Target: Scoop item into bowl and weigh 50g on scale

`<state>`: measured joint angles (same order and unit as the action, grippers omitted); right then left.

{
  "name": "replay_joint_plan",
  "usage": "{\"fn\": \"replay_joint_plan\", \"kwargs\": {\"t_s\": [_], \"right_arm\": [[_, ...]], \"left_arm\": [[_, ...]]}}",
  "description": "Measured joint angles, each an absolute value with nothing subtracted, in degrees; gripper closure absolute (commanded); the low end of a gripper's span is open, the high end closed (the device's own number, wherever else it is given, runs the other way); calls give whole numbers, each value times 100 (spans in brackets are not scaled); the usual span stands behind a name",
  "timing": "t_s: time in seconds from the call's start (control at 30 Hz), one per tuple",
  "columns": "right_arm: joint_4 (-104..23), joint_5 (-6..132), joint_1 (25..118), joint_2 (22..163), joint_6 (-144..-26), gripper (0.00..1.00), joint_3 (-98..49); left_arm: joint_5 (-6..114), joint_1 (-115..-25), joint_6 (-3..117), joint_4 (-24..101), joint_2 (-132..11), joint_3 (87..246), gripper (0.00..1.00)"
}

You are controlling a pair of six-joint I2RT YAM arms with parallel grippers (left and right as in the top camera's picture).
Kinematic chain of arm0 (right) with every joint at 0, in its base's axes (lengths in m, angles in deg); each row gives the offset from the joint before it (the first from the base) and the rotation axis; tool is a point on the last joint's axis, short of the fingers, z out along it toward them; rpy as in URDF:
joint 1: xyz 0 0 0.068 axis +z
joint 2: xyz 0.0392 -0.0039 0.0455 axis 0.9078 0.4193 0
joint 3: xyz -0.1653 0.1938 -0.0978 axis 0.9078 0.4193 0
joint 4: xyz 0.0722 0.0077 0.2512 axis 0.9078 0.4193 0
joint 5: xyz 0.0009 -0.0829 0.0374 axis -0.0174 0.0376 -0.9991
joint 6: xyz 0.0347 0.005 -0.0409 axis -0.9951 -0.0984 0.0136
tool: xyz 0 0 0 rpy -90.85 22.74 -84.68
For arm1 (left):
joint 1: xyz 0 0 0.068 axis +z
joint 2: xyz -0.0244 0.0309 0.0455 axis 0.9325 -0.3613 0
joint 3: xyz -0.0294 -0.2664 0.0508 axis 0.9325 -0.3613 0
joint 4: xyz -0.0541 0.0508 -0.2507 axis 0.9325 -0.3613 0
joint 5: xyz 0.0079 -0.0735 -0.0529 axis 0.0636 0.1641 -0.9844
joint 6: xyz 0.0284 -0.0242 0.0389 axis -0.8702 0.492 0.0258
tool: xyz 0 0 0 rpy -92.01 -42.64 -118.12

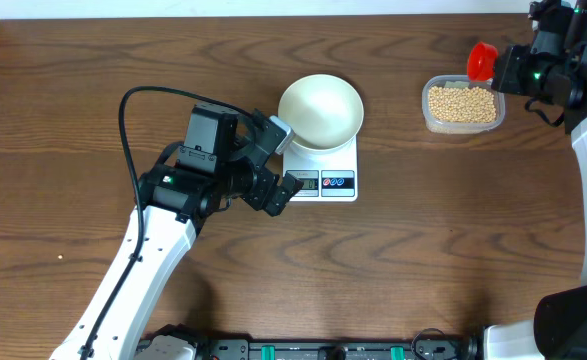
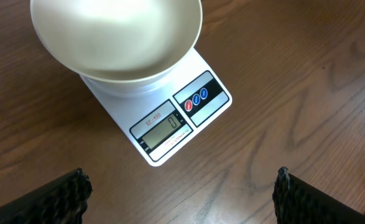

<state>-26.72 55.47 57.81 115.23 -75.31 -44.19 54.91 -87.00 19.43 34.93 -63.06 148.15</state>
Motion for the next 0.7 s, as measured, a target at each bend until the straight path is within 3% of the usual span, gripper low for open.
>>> {"fn": "replay_joint_plan", "kwargs": {"t_s": [0.7], "right_arm": [[-2340,5547,5781,11523,-7395,99,-4419]], "left_arm": [[6051,-8700,1926,3364,-6306,14815,4]]}}
